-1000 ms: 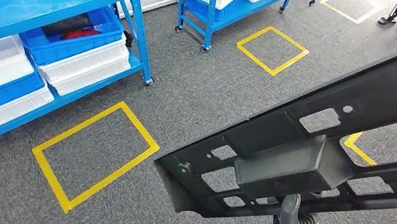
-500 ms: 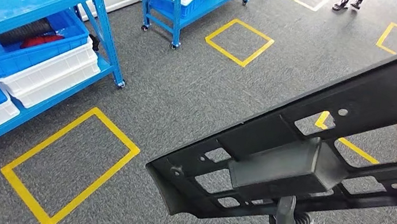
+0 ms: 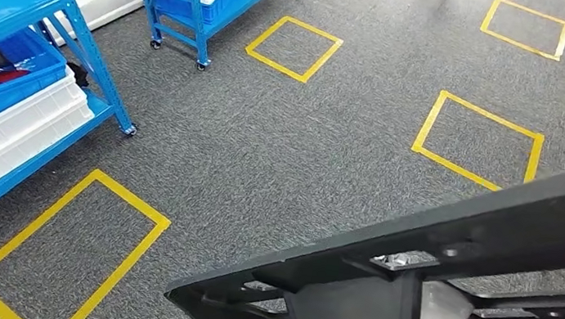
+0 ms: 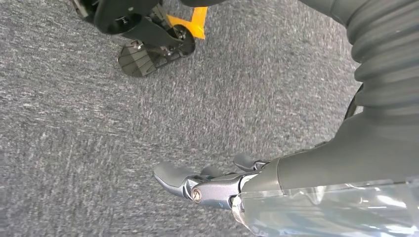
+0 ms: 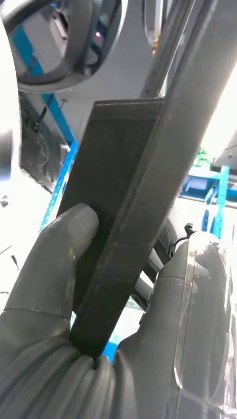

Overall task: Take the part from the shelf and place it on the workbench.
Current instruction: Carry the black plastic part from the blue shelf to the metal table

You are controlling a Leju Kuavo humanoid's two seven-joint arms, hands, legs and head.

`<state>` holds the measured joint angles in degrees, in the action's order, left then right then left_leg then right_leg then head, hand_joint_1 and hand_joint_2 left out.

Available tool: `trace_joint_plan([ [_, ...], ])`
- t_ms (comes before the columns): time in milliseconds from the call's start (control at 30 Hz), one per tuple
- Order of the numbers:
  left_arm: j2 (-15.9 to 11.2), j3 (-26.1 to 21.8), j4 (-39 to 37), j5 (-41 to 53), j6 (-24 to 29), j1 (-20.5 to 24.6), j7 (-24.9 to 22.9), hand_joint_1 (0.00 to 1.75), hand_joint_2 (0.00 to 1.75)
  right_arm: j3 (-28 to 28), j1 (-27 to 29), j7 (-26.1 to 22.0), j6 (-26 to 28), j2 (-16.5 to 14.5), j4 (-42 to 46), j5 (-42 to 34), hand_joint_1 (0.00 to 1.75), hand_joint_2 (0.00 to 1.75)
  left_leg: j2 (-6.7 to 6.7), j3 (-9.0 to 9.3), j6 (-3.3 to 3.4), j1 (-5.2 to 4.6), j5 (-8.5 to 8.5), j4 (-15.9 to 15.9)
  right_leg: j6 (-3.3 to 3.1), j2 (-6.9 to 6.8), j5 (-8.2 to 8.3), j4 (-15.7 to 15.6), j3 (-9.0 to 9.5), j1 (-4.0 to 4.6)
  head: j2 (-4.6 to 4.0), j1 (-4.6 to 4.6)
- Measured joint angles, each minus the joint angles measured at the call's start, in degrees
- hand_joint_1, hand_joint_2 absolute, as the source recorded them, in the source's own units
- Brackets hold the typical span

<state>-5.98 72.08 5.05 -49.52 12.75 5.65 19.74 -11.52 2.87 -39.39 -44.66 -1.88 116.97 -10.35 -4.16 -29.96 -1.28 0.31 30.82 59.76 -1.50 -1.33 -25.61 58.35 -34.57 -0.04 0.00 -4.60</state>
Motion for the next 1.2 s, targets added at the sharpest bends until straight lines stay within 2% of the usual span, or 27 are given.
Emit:
trace_joint_plan([
  [67,-0.6,0.0,0.0,0.1,0.4,-0.1,-0.6,0.0,1.75,0.8,1.2,0.0,-0.8,-1.1,0.8,1.2,1.75,1.75,2.58,-2.98,-0.31,0.24,3.65,6.7,-0.56,1.09,0.05,-0.2,0.22,-0.11,0.0,-0.01],
  [100,-0.9,0.1,0.0,0.2,0.4,-0.3,-0.9,0.0,1.75,1.2,1.6,0.0,-0.5,-1.5,1.1,1.8,1.75,1.75,3.23,-4.93,-0.43,0.28,5.26,10.7,-0.7,1.73,0.04,-0.2,0.22,-0.07,0.0,-0.01],
  [133,-1.5,0.2,0.0,0.2,0.3,-0.4,-1.1,0.0,1.75,1.6,1.9,0.0,0.2,-1.8,1.4,2.1,1.75,1.75,3.54,-6.53,-0.54,0.31,6.0,13.6,-0.74,2.5,0.02,-0.1,0.24,-0.03,0.0,-0.01],
  [167,-2.0,0.4,0.0,0.2,0.1,-0.4,-1.3,0.0,1.75,2.0,2.2,0.0,1.1,-2.1,1.6,2.3,1.75,1.75,3.66,-7.26,-0.61,0.32,5.55,14.5,-0.74,3.3,-0.01,0.0,0.25,-0.01,0.0,-0.01],
  [200,-2.5,0.6,0.0,0.2,-0.1,-0.4,-1.6,0.0,1.75,2.3,2.3,0.0,2.4,-2.3,1.9,2.4,1.75,1.75,3.77,-6.93,-0.62,0.35,3.96,13.1,-0.68,4.1,-0.05,0.1,0.29,-0.03,0.0,-0.01],
  [233,-3.0,0.9,0.0,0.2,-0.4,-0.3,-1.8,0.0,1.75,2.6,2.4,0.0,3.8,-2.5,2.3,2.3,1.75,1.75,4.19,-5.67,-0.59,0.42,1.61,9.7,-0.55,4.85,-0.13,0.3,0.34,-0.08,0.0,-0.01],
  [300,-3.7,1.5,0.0,0.2,-0.9,0.0,-2.2,0.0,1.75,2.9,2.5,0.0,5.9,-2.6,3.0,1.8,1.75,1.75,6.41,-2.69,-0.41,0.65,-1.89,2.2,-0.11,6.15,-0.35,0.8,0.24,-0.09,0.0,-0.01],
  [367,-4.0,2.0,0.0,0.2,-1.0,0.1,-2.3,0.0,1.75,3.2,2.5,0.0,6.7,-2.6,3.4,1.4,1.75,1.75,7.78,-1.51,0.02,0.7,-2.59,-0.9,0.51,7.22,-0.31,1.0,-0.11,-0.13,0.0,-0.01],
  [433,-4.0,2.1,0.0,0.2,-0.8,0.2,-2.0,0.0,1.75,3.4,2.5,0.0,6.7,-2.6,3.7,1.0,1.75,1.75,6.92,-1.36,0.77,0.51,-2.79,-1.2,1.29,8.16,-0.01,0.9,-0.41,-0.28,0.0,-0.01],
  [467,-4.0,2.1,0.0,0.2,-0.6,0.4,-1.8,0.0,1.75,3.6,2.5,0.0,6.7,-2.6,3.7,0.8,1.75,1.75,6.38,-1.25,1.22,0.47,-3.01,-1.5,1.6,7.62,-0.1,1.1,-0.57,-0.32,0.0,-0.01],
  [533,-4.0,2.1,0.0,0.2,-0.1,0.6,-1.4,0.0,1.75,3.8,2.1,0.0,6.7,-2.5,3.6,0.3,1.75,1.75,5.32,-1.11,1.99,0.51,-3.46,-2.0,2.04,4.76,-1.79,3.7,-1.88,-0.23,0.0,0.01],
  [567,-4.0,2.0,0.0,0.2,0.2,0.6,-1.5,0.0,1.75,3.9,1.8,0.0,6.9,-2.4,3.4,0.0,1.75,1.75,4.73,-1.1,2.19,0.42,-3.54,-2.1,2.18,3.05,-3.46,6.7,-3.3,-0.23,0.0,0.01],
  [600,-3.9,1.9,0.0,0.2,0.3,0.4,-1.5,0.0,1.75,3.8,1.3,0.0,7.3,-2.1,3.1,-0.4,1.75,1.75,4.1,-1.12,2.32,0.31,-3.52,-2.2,2.35,2.15,-5.23,10.3,-5.07,-0.26,0.0,0.01],
  [633,-3.8,1.7,0.0,0.2,0.5,0.0,-1.7,0.0,1.75,3.5,0.8,0.0,8.1,-1.7,2.6,-1.0,1.75,1.75,3.34,-1.14,2.4,0.2,-3.47,-2.1,2.51,1.81,-6.55,13.7,-6.77,-0.34,0.0,0.01],
  [667,-3.7,1.6,0.0,0.2,0.5,-0.3,-1.9,0.0,1.75,3.0,0.4,0.0,9.2,-1.1,2.0,-1.6,1.75,1.75,2.6,-1.13,2.45,0.12,-3.41,-2.1,2.61,1.68,-6.95,15.8,-7.8,-0.42,0.0,0.01],
  [700,-3.5,1.4,0.0,0.2,0.5,-0.5,-2.1,0.0,1.75,2.4,0.1,0.0,10.3,-0.4,1.4,-2.1,1.75,1.75,1.93,-1.11,2.46,0.07,-3.35,-2.1,2.63,1.55,-6.28,15.8,-7.79,-0.45,0.0,0.0],
  [733,-3.3,1.4,0.0,0.2,0.5,-0.6,-2.2,0.0,1.75,1.9,-0.3,0.0,11.2,0.1,0.9,-2.5,1.75,1.75,1.33,-1.06,2.43,0.02,-3.28,-2.1,2.54,1.23,-4.72,13.6,-6.63,-0.45,0.0,0.0],
  [800,-2.9,1.3,0.0,0.2,0.5,-0.7,-2.5,0.0,1.75,1.0,-0.8,0.0,12.5,0.9,0.3,-2.9,1.75,1.75,0.45,-0.82,2.19,-0.17,-3.05,-2.1,1.99,-0.9,-1.48,5.7,-2.42,-0.07,0.0,0.0],
  [833,-2.7,1.2,0.0,0.2,0.4,-0.7,-2.7,0.0,1.75,0.6,-1.0,0.0,13.0,1.3,0.1,-2.9,1.75,1.75,0.04,-0.71,1.99,-0.3,-2.91,-2.1,1.6,-1.88,-0.64,2.6,-0.84,0.24,0.0,0.0],
  [867,-2.5,1.2,0.0,0.2,0.4,-0.8,-2.8,0.0,1.75,0.2,-1.1,0.0,13.5,1.6,0.0,-2.9,1.75,1.75,-0.37,-0.62,1.75,-0.41,-2.77,-2.1,1.25,-2.53,-0.43,0.9,0.0,0.56,0.0,0.0],
  [900,-2.3,1.2,0.0,0.2,0.3,-0.8,-3.0,0.0,1.75,-0.1,-1.2,0.1,13.9,2.0,-0.2,-2.9,1.75,1.75,-0.84,-0.53,1.49,-0.48,-2.65,-2.1,0.96,-2.48,-0.65,0.4,0.09,0.84,0.0,-0.01],
  [967,-2.0,1.1,0.0,0.2,0.2,-0.8,-3.2,0.0,1.75,-0.4,-1.2,0.1,14.5,2.7,-0.5,-3.0,1.75,1.75,-1.7,-0.21,0.92,-0.44,-2.34,-2.1,0.4,-1.18,-0.39,0.0,0.22,0.68,0.0,-0.01],
  [1033,-1.8,1.1,0.0,0.2,0.1,-0.6,-3.2,0.0,1.75,-0.6,-1.3,0.1,14.6,3.2,-0.7,-3.1,1.75,1.75,-0.36,-0.81,0.4,-0.31,-0.71,0.0,-0.23,-0.03,-0.04,-0.7,0.76,0.29,0.0,-0.02],
  [1100,-1.7,1.1,0.0,0.2,0.1,-0.6,-3.3,0.0,1.75,-0.8,-1.6,0.1,14.6,3.5,-1.0,-3.1,1.75,1.75,2.36,-3.85,0.12,-0.09,2.73,6.7,-0.63,1.09,0.02,-0.9,1.02,0.2,0.0,-0.03],
  [1133,-1.7,1.1,0.0,0.2,0.1,-0.8,-3.3,0.0,1.75,-0.9,-1.6,0.1,14.6,3.6,-1.3,-3.1,1.75,1.75,3.14,-5.86,0.04,-0.02,4.28,10.7,-0.71,1.77,0.0,-0.9,1.0,0.26,0.0,-0.03],
  [1167,-1.7,1.1,0.0,0.2,0.1,-1.0,-3.3,0.0,1.75,-0.9,-1.6,0.1,14.6,3.7,-1.5,-3.1,1.75,1.75,3.5,-7.42,-0.01,0.0,4.94,13.5,-0.75,2.53,-0.03,-0.8,0.99,0.3,0.0,-0.03],
  [1200,-1.7,1.1,0.0,0.2,0.0,-1.1,-3.4,0.0,1.75,-1.0,-1.6,0.1,14.6,3.8,-1.7,-3.1,1.75,1.75,3.65,-8.02,-0.03,0.01,4.39,14.2,-0.73,3.32,-0.05,-0.7,0.99,0.32,0.0,-0.03],
])
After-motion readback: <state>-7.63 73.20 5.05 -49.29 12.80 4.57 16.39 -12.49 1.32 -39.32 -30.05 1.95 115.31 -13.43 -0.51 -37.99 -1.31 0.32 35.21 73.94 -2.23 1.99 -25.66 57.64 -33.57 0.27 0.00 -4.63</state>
